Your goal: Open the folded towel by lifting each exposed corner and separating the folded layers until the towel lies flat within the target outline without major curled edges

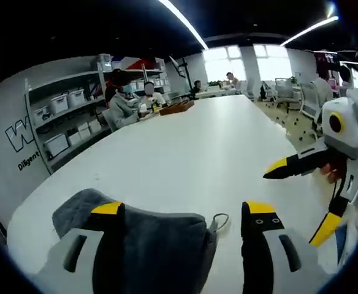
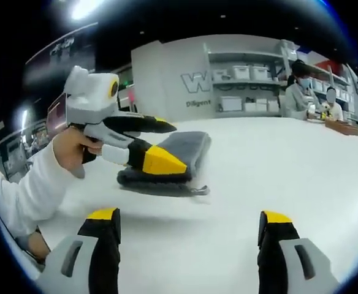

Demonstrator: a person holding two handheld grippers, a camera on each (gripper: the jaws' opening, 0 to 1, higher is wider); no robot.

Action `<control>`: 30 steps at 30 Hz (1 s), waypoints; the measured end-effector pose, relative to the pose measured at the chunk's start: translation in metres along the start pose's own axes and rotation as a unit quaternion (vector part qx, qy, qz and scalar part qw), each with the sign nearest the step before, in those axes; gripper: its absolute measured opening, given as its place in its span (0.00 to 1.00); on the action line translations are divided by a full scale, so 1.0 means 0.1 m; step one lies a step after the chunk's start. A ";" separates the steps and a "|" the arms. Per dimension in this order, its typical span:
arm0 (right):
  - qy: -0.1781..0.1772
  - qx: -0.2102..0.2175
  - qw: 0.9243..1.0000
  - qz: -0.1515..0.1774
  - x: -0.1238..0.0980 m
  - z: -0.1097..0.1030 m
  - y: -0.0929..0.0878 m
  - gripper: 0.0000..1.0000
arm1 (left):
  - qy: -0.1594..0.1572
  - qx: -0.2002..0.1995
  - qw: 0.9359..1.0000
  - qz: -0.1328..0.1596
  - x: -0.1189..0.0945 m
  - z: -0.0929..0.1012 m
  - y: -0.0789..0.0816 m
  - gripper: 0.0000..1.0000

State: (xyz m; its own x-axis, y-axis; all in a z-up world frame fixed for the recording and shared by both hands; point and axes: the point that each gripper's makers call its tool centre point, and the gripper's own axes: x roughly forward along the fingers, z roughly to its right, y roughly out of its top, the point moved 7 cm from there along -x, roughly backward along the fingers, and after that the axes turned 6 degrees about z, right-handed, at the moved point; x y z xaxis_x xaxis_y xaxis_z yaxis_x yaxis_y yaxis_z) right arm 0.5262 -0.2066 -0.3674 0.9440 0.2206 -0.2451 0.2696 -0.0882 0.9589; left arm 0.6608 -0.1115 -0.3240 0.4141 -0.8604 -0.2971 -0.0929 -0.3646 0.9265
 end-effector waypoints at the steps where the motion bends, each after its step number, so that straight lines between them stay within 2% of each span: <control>1: 0.001 0.000 1.000 0.000 0.00 0.00 0.00 0.92 | 0.001 0.002 1.000 -0.001 0.01 0.01 -0.01 0.71; 4: 0.003 0.000 1.000 -0.001 0.00 -0.01 0.00 0.92 | -0.004 0.000 1.000 -0.003 0.05 0.02 -0.06 0.67; 6: 0.005 0.000 1.000 -0.002 0.00 -0.01 -0.01 0.91 | -0.016 -0.016 1.000 0.000 0.07 0.04 -0.09 0.66; 11: 0.007 0.002 1.000 -0.004 0.00 -0.02 -0.02 0.89 | -0.006 -0.017 1.000 -0.003 0.11 -0.01 -0.16 0.61; 13: 0.007 0.001 1.000 -0.005 0.00 -0.02 -0.02 0.88 | -0.005 -0.028 0.999 -0.016 0.11 -0.03 -0.20 0.55; 16: 0.007 0.000 1.000 -0.005 0.01 -0.03 -0.02 0.86 | -0.009 -0.032 0.999 -0.008 0.11 -0.03 -0.20 0.48; 24: 0.013 -0.002 1.000 -0.009 0.01 -0.04 -0.03 0.86 | -0.009 -0.024 1.000 -0.017 0.14 0.01 -0.25 0.46; 30: 0.012 -0.002 1.000 -0.008 0.01 -0.04 -0.04 0.85 | -0.004 -0.027 0.999 -0.022 0.15 0.01 -0.30 0.38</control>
State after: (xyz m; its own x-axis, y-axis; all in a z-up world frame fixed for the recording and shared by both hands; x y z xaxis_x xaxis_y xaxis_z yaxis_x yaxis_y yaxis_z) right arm 0.5250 -0.2020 -0.3706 0.9344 0.2463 -0.2576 0.2847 -0.0812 0.9552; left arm 0.6685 -0.1138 -0.3560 0.4102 -0.8462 -0.3400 -0.0260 -0.3835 0.9232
